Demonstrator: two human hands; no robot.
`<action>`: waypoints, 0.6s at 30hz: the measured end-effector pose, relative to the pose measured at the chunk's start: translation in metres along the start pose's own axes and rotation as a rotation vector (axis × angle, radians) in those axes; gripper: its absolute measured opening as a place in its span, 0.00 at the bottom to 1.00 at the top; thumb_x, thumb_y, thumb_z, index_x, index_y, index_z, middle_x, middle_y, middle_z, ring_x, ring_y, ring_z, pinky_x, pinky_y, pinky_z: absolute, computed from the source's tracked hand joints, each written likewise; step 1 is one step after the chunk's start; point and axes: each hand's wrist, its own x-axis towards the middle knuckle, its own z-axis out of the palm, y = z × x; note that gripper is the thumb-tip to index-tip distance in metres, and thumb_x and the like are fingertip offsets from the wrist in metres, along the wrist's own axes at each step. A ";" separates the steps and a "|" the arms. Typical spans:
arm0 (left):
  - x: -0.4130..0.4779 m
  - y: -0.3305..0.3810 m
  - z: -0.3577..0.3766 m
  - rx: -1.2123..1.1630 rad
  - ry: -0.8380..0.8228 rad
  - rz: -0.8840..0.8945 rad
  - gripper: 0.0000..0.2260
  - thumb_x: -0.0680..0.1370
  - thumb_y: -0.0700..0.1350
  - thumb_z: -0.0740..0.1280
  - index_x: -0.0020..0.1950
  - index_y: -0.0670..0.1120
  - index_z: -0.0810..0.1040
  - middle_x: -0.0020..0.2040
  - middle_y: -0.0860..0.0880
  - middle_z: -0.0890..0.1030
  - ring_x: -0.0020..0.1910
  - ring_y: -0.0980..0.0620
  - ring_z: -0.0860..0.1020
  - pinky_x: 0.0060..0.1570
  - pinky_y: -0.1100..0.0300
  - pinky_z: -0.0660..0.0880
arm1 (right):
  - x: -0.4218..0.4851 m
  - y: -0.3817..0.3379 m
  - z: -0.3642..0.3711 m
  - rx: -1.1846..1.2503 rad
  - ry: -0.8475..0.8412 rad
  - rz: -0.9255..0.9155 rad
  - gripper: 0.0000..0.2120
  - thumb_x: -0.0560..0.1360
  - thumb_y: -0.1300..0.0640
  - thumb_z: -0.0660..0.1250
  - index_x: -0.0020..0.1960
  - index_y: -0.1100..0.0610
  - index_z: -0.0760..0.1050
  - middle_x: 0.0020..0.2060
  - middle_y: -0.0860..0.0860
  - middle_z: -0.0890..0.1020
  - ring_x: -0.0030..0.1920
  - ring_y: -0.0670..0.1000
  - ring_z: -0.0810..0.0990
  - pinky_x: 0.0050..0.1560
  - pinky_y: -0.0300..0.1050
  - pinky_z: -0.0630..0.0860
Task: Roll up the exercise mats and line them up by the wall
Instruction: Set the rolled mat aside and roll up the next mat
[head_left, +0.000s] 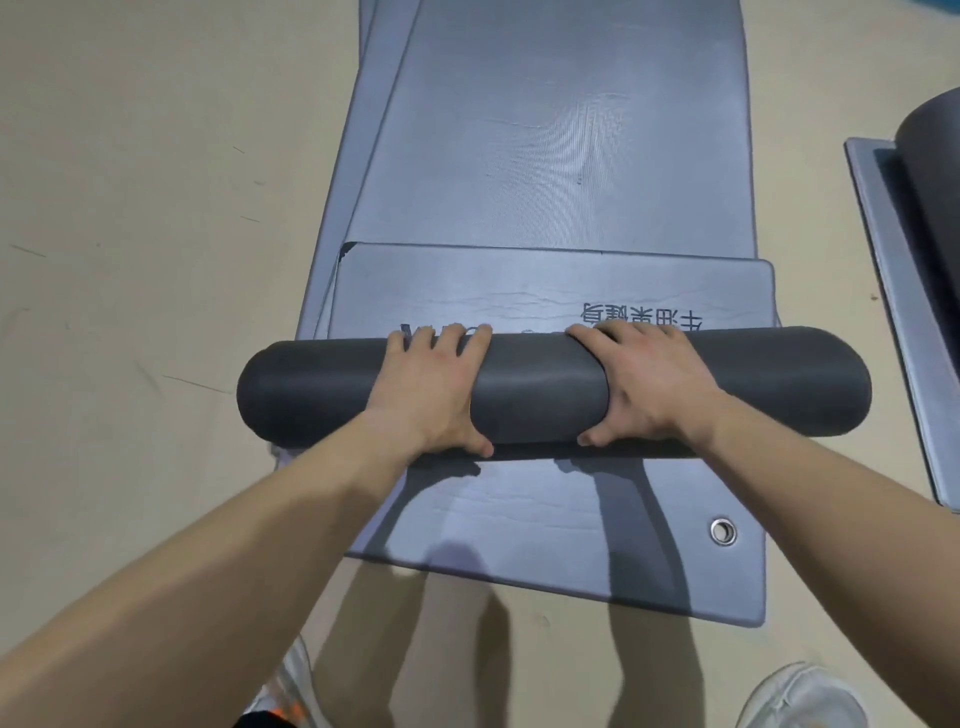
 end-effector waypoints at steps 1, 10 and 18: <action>0.002 0.001 -0.004 -0.006 -0.014 -0.006 0.58 0.57 0.76 0.73 0.78 0.51 0.55 0.70 0.47 0.72 0.65 0.40 0.74 0.65 0.42 0.69 | 0.003 -0.001 -0.006 0.018 -0.041 0.005 0.60 0.51 0.23 0.72 0.77 0.41 0.55 0.69 0.49 0.72 0.66 0.57 0.75 0.67 0.56 0.69; -0.055 0.013 0.000 -0.177 -0.399 0.080 0.53 0.56 0.75 0.75 0.74 0.54 0.62 0.58 0.52 0.78 0.55 0.45 0.78 0.53 0.49 0.77 | -0.052 -0.033 -0.003 0.220 -0.417 -0.031 0.54 0.51 0.29 0.79 0.73 0.40 0.64 0.61 0.44 0.79 0.60 0.54 0.79 0.60 0.52 0.76; -0.048 0.005 -0.005 -0.368 -0.491 0.041 0.52 0.55 0.73 0.78 0.75 0.62 0.65 0.65 0.55 0.79 0.60 0.47 0.77 0.59 0.49 0.76 | -0.123 -0.035 0.057 -0.001 0.105 0.053 0.66 0.51 0.16 0.65 0.79 0.51 0.60 0.70 0.55 0.71 0.69 0.60 0.70 0.74 0.63 0.61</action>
